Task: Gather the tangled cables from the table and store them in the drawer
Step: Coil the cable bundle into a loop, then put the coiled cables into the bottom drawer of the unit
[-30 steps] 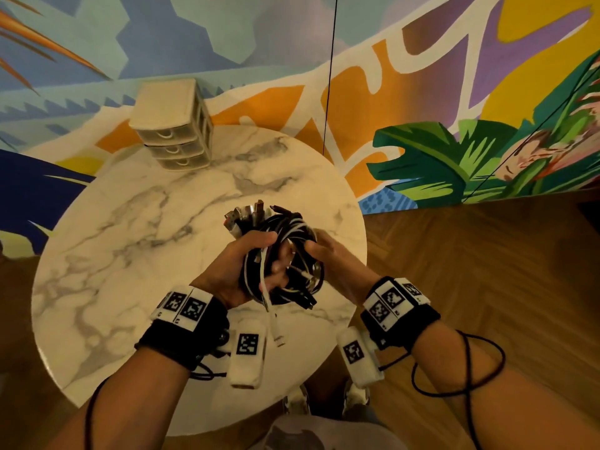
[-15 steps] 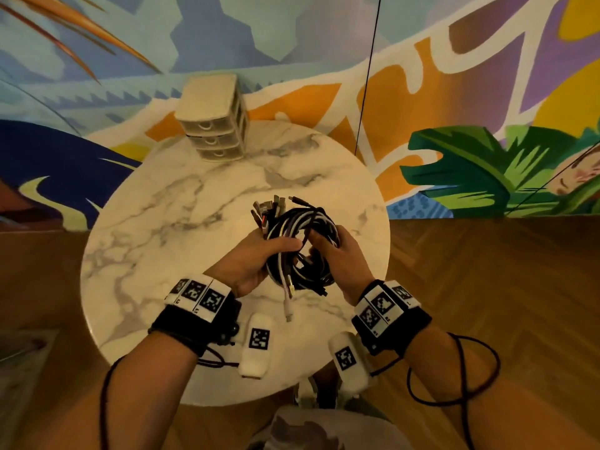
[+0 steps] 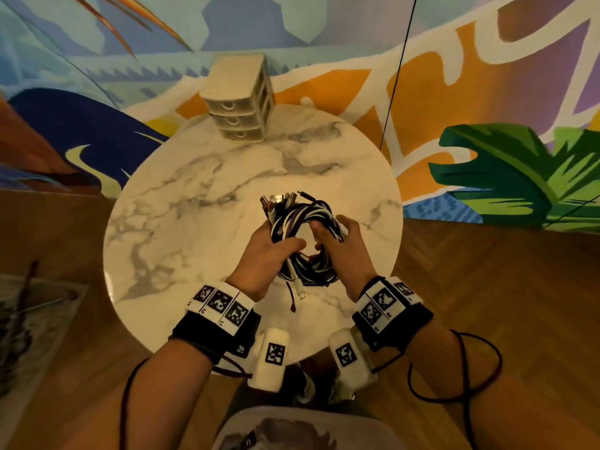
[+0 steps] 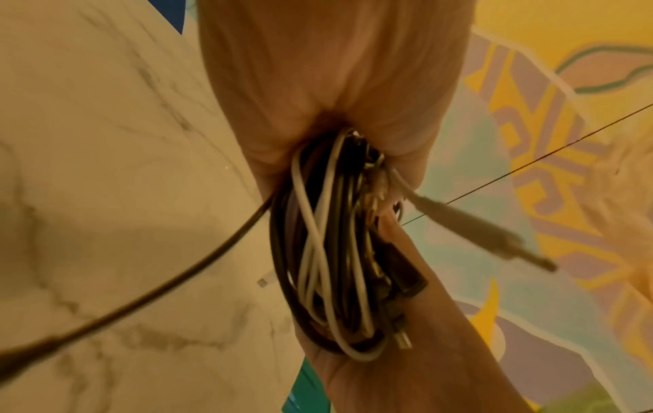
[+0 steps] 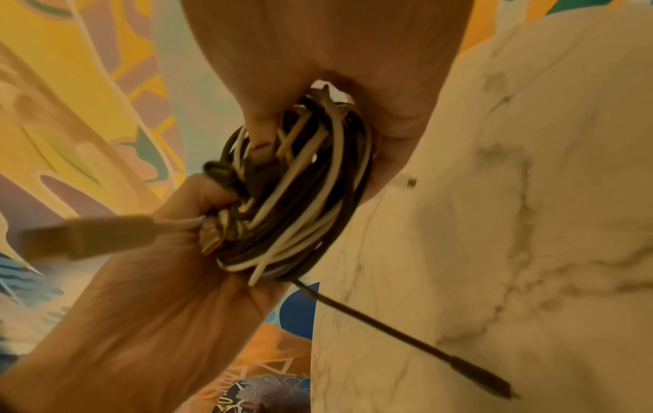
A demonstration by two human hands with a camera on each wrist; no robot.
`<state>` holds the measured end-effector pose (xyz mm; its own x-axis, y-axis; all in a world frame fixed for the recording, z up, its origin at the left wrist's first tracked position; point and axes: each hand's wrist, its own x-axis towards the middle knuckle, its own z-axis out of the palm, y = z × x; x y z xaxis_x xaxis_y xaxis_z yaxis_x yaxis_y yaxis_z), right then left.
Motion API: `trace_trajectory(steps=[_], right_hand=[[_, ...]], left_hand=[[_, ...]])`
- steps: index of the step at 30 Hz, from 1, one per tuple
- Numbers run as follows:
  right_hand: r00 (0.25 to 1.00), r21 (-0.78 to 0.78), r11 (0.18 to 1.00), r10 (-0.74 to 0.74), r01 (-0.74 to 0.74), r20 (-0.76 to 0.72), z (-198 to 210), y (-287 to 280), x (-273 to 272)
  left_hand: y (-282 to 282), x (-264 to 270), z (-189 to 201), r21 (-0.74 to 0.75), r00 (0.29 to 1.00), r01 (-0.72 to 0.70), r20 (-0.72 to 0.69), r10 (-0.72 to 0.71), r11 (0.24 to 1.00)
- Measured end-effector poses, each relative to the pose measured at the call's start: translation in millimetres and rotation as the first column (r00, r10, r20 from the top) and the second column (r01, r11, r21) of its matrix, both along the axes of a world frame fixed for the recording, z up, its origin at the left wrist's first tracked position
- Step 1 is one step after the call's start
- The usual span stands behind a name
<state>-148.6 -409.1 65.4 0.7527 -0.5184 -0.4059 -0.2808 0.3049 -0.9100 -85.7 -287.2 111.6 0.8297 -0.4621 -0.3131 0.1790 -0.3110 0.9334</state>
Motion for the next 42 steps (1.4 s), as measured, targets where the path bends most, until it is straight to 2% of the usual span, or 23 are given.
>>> trace_trajectory(steps=[2,7,10,13,18,25,28,30,32,35,37,40,42], right_hand=[[0.998,0.006,0.998,0.065,-0.065,-0.003,1,0,5],[0.994,0.267,0.957,0.111,-0.112,0.016,9,-3,23],[0.993,0.360,0.926,0.099,-0.113,0.057,10,-2,39],[0.991,0.357,0.926,0.101,-0.125,0.084,8,4,60],[0.996,0.331,0.940,0.092,-0.090,0.010,3,20,113],[0.975,0.294,0.933,0.222,-0.209,-0.010,-14,44,217],[0.962,0.169,0.953,0.265,-0.252,-0.060,-29,47,265],[0.960,0.005,0.970,0.240,-0.242,-0.141,-46,47,295],[0.950,-0.204,0.938,0.240,-0.280,-0.201,-66,44,321],[0.890,-0.501,0.742,0.307,-0.446,-0.337,-91,39,360],[0.849,-0.597,0.608,0.311,-0.524,-0.428,-99,34,388],[0.819,-0.641,0.514,0.298,-0.571,-0.490,-112,22,417],[0.779,-0.614,0.485,0.310,-0.623,-0.545,-131,19,453]], left_hand=[[2,6,0,-0.025,0.999,-0.020,-0.046,0.018,0.999],[6,27,2,-0.056,0.994,0.007,-0.113,-0.014,0.998],[12,44,-3,-0.043,0.989,0.033,-0.141,-0.039,0.999],[21,69,-10,-0.006,0.978,0.074,-0.197,-0.074,0.997],[43,123,-24,-0.033,0.921,0.086,-0.379,-0.092,0.996],[79,218,-41,-0.099,0.922,0.002,-0.384,-0.040,0.995],[93,266,-46,-0.079,0.946,-0.033,-0.324,0.006,0.996],[100,300,-49,-0.071,0.960,-0.075,-0.276,0.052,0.995],[107,330,-54,-0.077,0.962,-0.120,-0.255,0.097,0.990],[116,366,-62,-0.089,0.955,-0.182,-0.253,0.155,0.979],[121,382,-67,-0.084,0.953,-0.201,-0.245,0.176,0.976],[126,394,-72,-0.086,0.963,-0.182,-0.215,0.160,0.980],[132,422,-86,-0.062,0.963,-0.179,-0.215,0.162,0.982]])
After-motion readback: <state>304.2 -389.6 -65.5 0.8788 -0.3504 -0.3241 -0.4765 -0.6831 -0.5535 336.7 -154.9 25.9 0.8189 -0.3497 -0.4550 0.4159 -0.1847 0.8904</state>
